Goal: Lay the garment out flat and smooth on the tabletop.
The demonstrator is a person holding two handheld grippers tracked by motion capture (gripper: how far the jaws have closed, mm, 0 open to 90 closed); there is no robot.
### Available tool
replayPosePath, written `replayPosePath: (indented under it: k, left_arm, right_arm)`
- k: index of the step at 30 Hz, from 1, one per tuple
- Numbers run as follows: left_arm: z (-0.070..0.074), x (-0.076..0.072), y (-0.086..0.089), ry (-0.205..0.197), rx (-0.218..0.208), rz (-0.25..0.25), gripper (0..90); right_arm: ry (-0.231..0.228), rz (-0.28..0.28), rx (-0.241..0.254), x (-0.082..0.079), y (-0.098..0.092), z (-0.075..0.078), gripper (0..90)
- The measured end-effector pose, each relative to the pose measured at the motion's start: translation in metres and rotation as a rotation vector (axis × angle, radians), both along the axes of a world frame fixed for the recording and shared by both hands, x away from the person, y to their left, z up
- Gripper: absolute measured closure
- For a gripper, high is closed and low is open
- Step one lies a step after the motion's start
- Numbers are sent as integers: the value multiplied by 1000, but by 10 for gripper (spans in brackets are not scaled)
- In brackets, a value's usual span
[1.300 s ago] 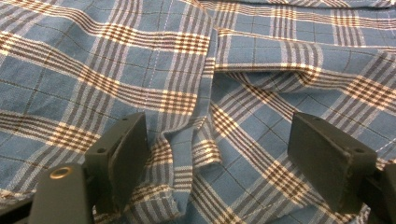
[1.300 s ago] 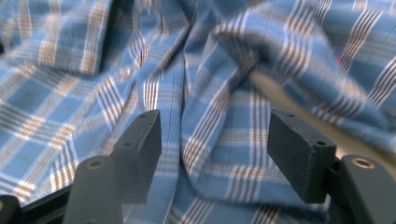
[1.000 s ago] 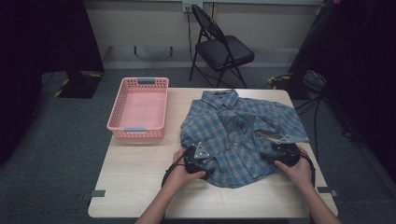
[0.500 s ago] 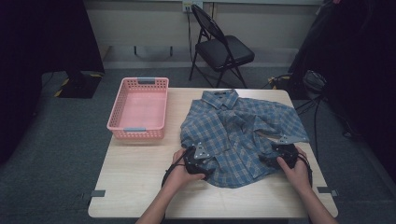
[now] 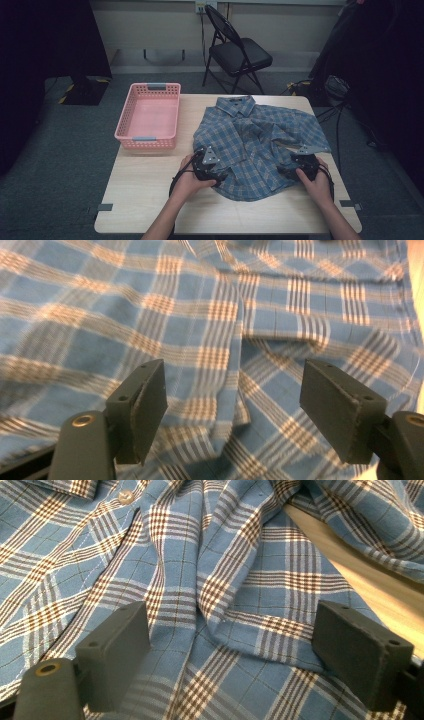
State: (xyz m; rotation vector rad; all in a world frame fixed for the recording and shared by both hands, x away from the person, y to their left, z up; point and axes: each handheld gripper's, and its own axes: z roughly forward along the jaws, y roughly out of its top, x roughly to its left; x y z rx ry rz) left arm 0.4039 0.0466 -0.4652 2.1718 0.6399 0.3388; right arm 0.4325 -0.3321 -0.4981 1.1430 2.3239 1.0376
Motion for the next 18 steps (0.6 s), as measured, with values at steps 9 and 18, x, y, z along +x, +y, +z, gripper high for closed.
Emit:
replayPosePath:
  k: [9,18]
  left_arm:
    - [7,19,-27,-24,-36,20,345]
    - [1,42,-70,-16,-5,-16,485]
  right_arm:
    - [0,0,0,0,0,0,145]
    - [0,0,0,0,0,0,145]
